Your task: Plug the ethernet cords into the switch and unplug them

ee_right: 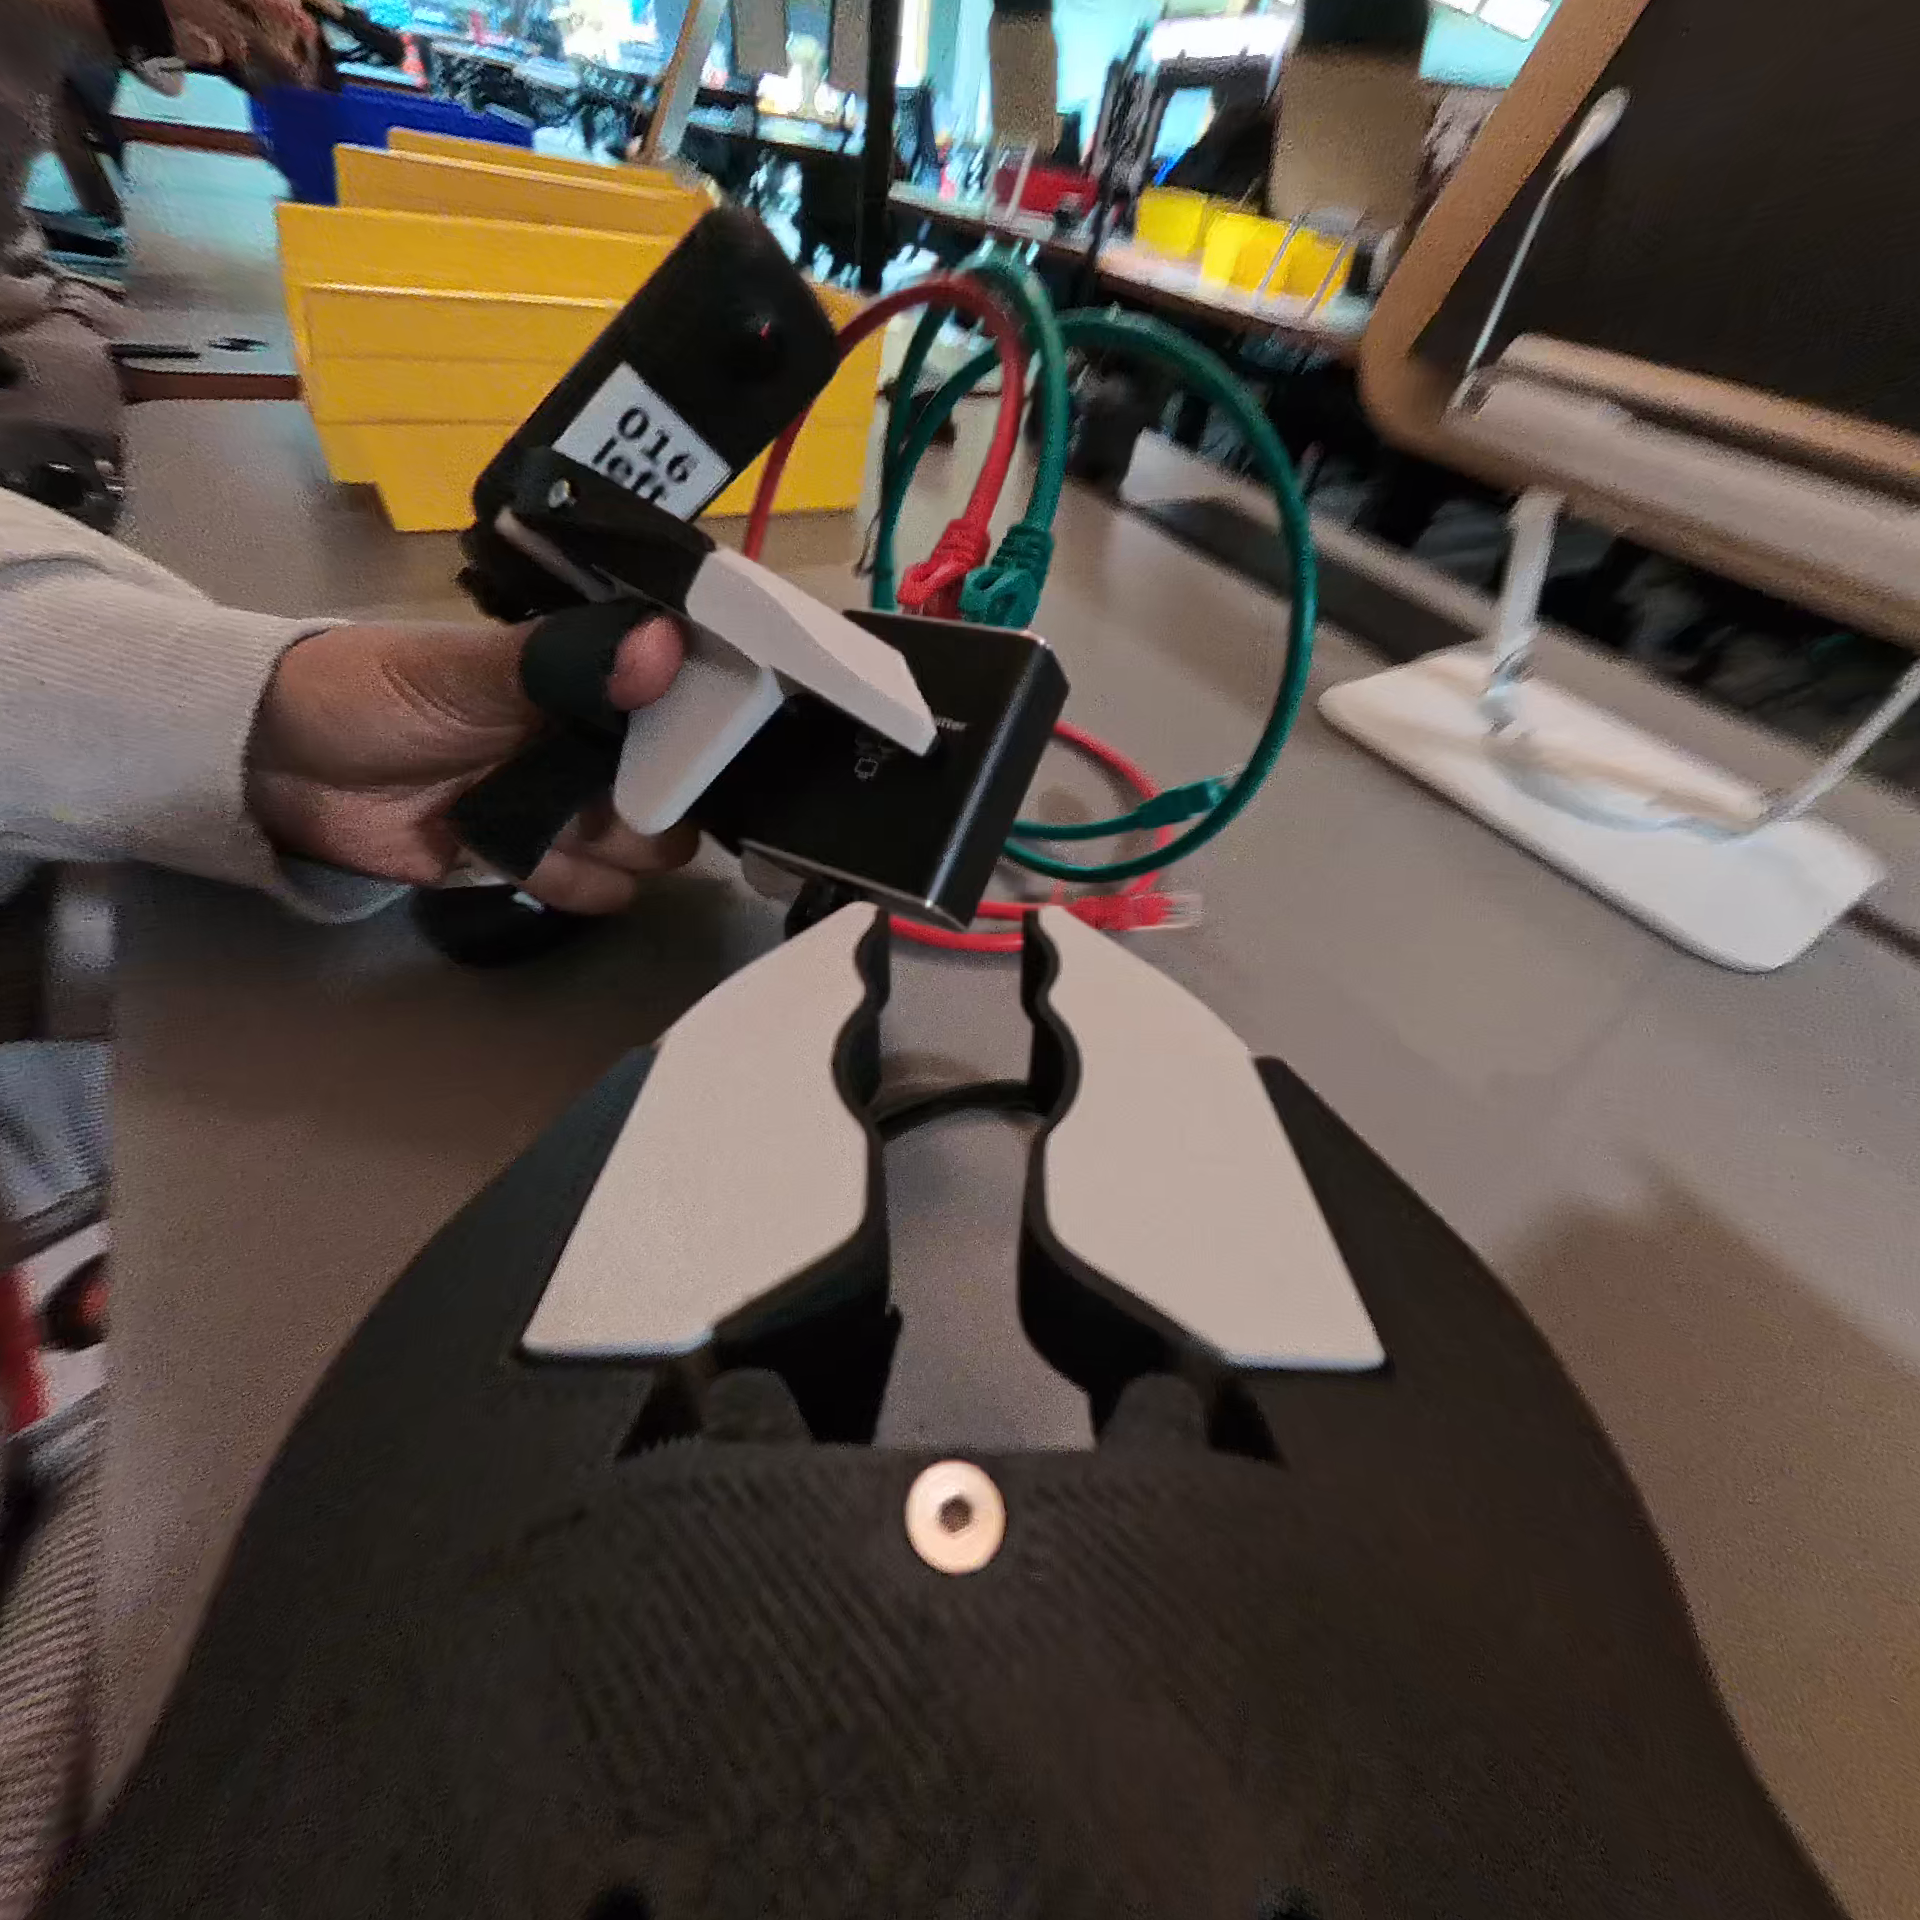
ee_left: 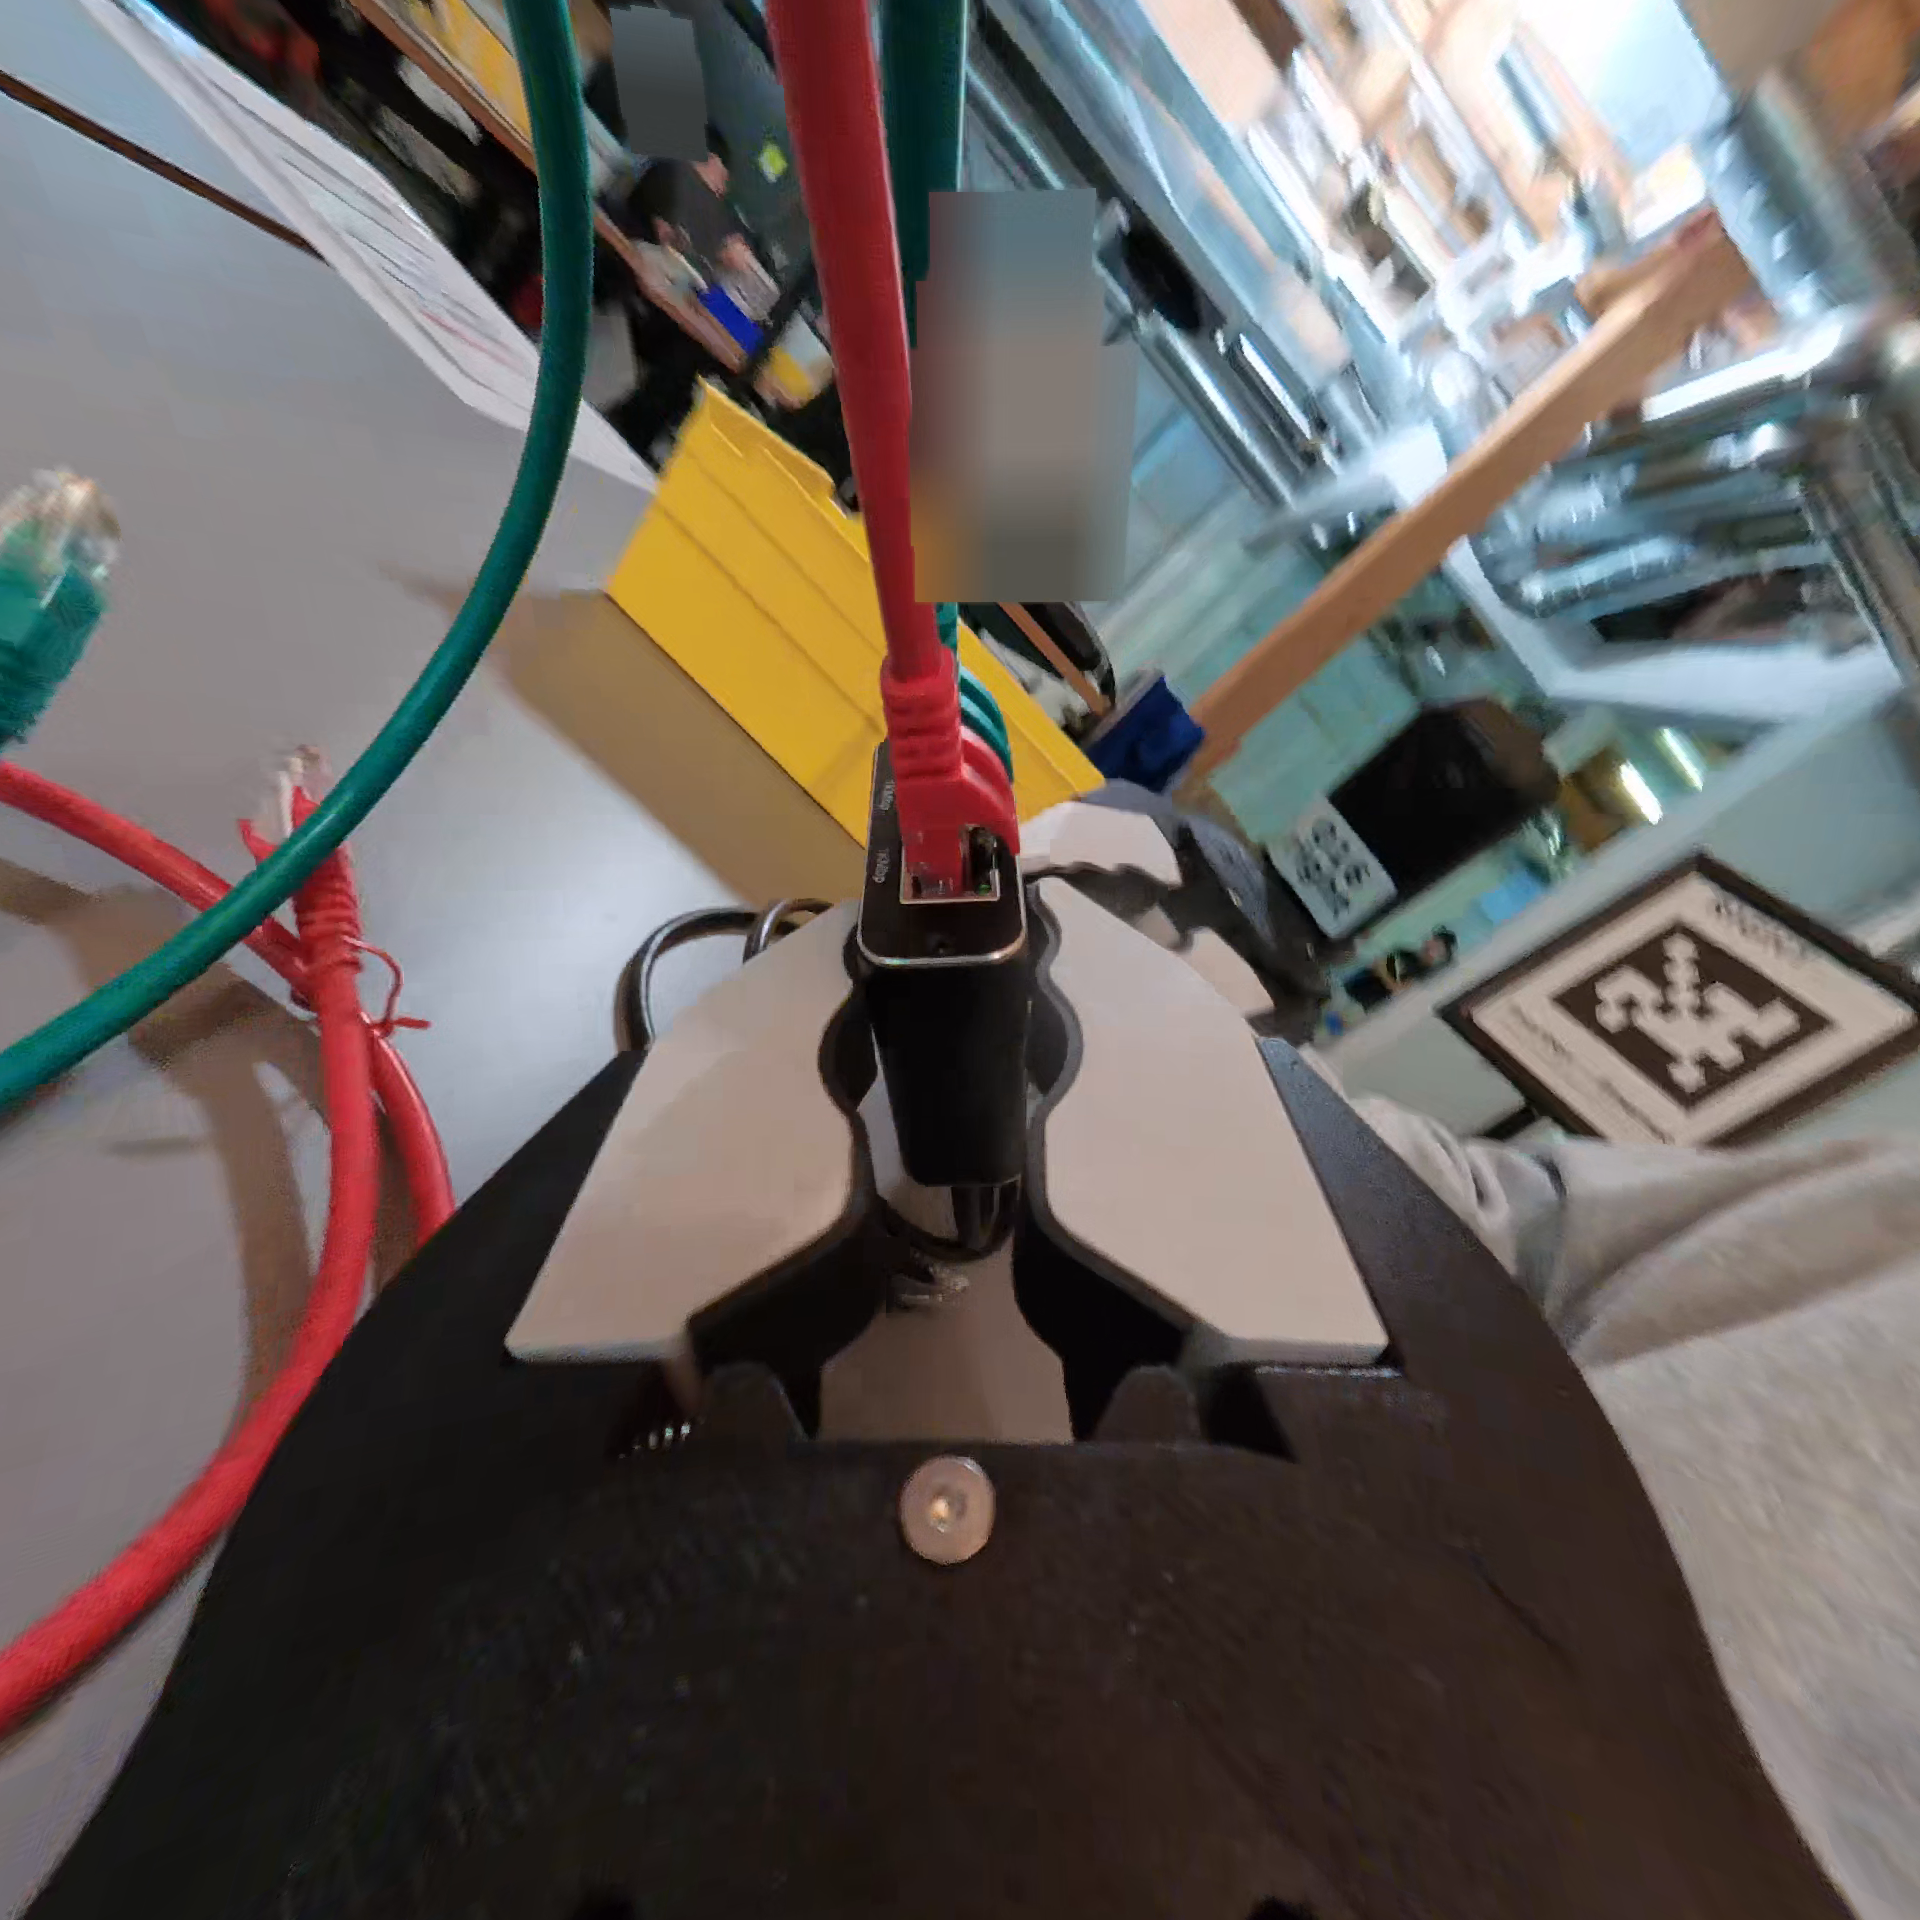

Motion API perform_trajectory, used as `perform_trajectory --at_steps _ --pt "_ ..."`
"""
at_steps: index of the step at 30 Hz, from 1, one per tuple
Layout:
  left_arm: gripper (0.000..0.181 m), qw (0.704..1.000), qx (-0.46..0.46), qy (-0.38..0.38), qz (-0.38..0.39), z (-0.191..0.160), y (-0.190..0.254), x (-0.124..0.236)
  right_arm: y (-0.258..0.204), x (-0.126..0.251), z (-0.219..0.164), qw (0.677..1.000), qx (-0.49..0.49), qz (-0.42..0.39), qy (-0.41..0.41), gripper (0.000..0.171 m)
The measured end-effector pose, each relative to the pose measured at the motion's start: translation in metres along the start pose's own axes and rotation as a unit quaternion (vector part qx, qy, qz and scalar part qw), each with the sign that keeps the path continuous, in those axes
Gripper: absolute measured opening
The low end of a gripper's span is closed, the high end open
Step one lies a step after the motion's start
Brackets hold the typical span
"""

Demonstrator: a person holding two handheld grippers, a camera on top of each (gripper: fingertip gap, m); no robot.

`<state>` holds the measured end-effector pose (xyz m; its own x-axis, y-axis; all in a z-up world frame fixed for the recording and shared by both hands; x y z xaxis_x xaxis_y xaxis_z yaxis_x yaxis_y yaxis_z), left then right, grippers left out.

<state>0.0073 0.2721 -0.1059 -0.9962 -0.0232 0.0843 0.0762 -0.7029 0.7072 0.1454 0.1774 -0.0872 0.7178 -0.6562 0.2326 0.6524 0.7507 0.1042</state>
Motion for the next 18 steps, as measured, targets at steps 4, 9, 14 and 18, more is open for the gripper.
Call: perform_trajectory --at_steps 4,9,14,18 --pt "0.025 0.998 0.027 0.059 0.027 0.006 -0.007 0.008 -0.005 -0.004 0.001 1.0 0.005 -0.02 0.003 0.025" --pt "0.025 0.998 -0.012 0.058 0.005 0.005 0.0 0.005 -0.011 -0.017 -0.002 0.991 -0.129 0.026 -0.005 0.026" --pt "0.025 0.998 -0.034 0.045 -0.022 0.001 0.007 -0.001 -0.003 -0.014 -0.006 0.964 -0.243 0.097 0.056 0.016" --pt "0.025 0.998 -0.036 0.042 -0.028 -0.001 0.008 -0.004 0.004 -0.011 -0.012 0.925 -0.337 0.142 0.104 0.011"
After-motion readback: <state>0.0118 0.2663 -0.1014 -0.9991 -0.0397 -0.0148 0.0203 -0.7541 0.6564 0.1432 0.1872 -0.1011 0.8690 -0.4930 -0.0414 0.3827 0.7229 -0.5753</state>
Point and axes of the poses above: each gripper's, where its closed fingertips meet, x back along the fingers, z out of its top, y = z × x across the jaws, the point moved 8 cm from there along x, back along the fingers, and after that the axes turned 13 degrees about z, right-handed, at the moved point
